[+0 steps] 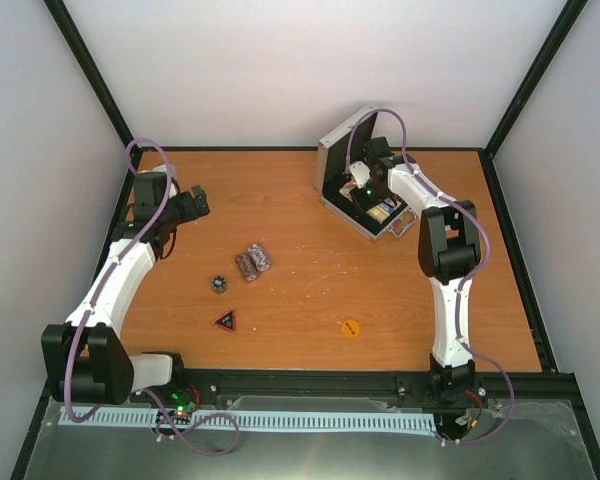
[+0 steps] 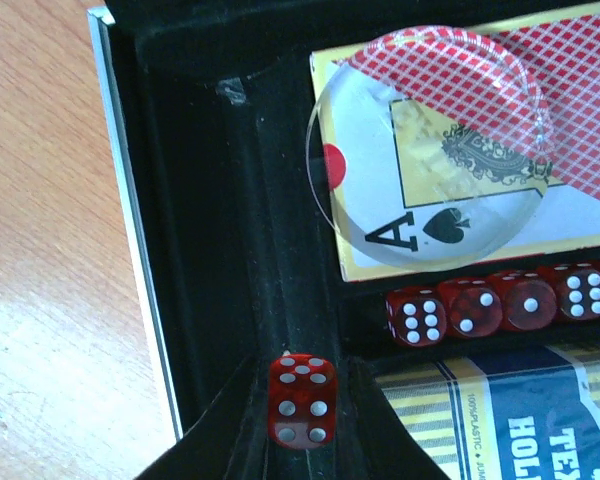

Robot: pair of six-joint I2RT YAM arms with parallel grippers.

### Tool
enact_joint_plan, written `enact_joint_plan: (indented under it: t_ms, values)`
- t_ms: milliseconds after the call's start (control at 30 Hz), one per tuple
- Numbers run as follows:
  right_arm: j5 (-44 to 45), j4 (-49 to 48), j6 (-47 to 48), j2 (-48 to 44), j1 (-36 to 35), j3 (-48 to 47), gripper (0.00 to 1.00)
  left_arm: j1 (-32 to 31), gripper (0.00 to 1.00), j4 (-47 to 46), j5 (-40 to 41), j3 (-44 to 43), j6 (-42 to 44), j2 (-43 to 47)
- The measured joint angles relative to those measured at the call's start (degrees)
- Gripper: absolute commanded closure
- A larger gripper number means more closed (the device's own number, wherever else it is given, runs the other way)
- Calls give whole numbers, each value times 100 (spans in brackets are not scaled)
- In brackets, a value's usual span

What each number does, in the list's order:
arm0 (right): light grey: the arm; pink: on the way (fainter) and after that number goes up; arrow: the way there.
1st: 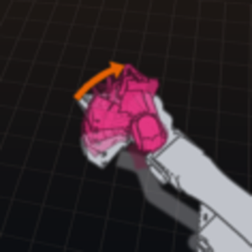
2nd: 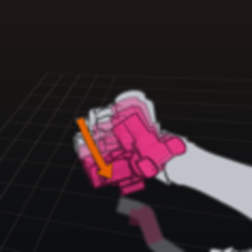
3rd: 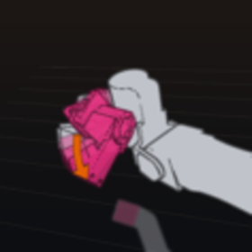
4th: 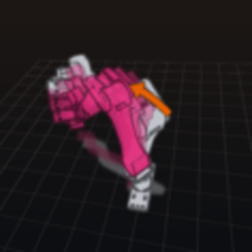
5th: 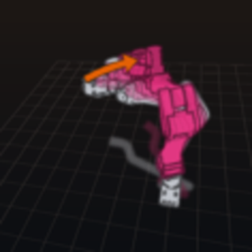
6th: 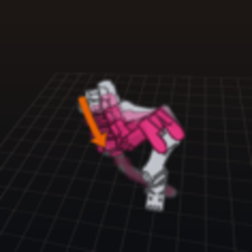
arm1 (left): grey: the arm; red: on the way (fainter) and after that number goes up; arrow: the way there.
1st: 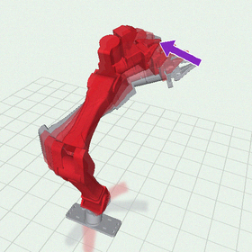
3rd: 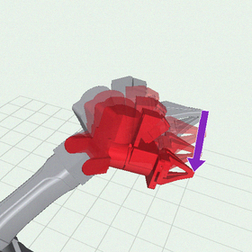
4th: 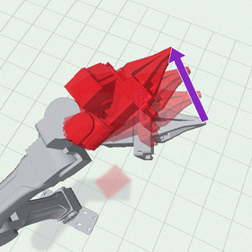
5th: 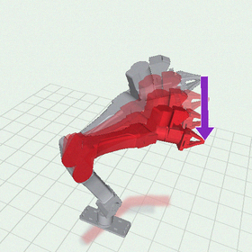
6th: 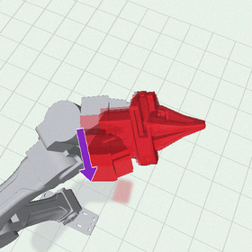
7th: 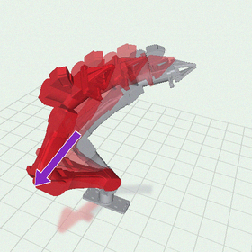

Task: Pack up texas hold em set

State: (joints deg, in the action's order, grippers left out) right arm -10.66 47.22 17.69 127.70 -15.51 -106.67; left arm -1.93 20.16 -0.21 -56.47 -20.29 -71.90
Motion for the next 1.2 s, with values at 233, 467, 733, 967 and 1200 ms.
enact_joint_plan:
  t_ms: [233, 467, 733, 967, 1200]
  values:
    - [249, 81, 164, 2, 0, 0, 97, 0, 0, 0, 0, 0, 4, 0]
    - [310, 70, 243, 199, 0, -55, 97, 0, 0, 0, 0, 0, 4, 0]
    - [404, 68, 243, 356, 0, -243, 97, 0, 0, 0, -4, 0, 9, 0]
    - [446, 72, 243, 448, 2, -417, 97, 0, 0, 2, -4, 0, 9, 0]
    - [503, 57, 243, 540, 4, -463, 97, 0, 0, 7, -13, 0, 9, -2]
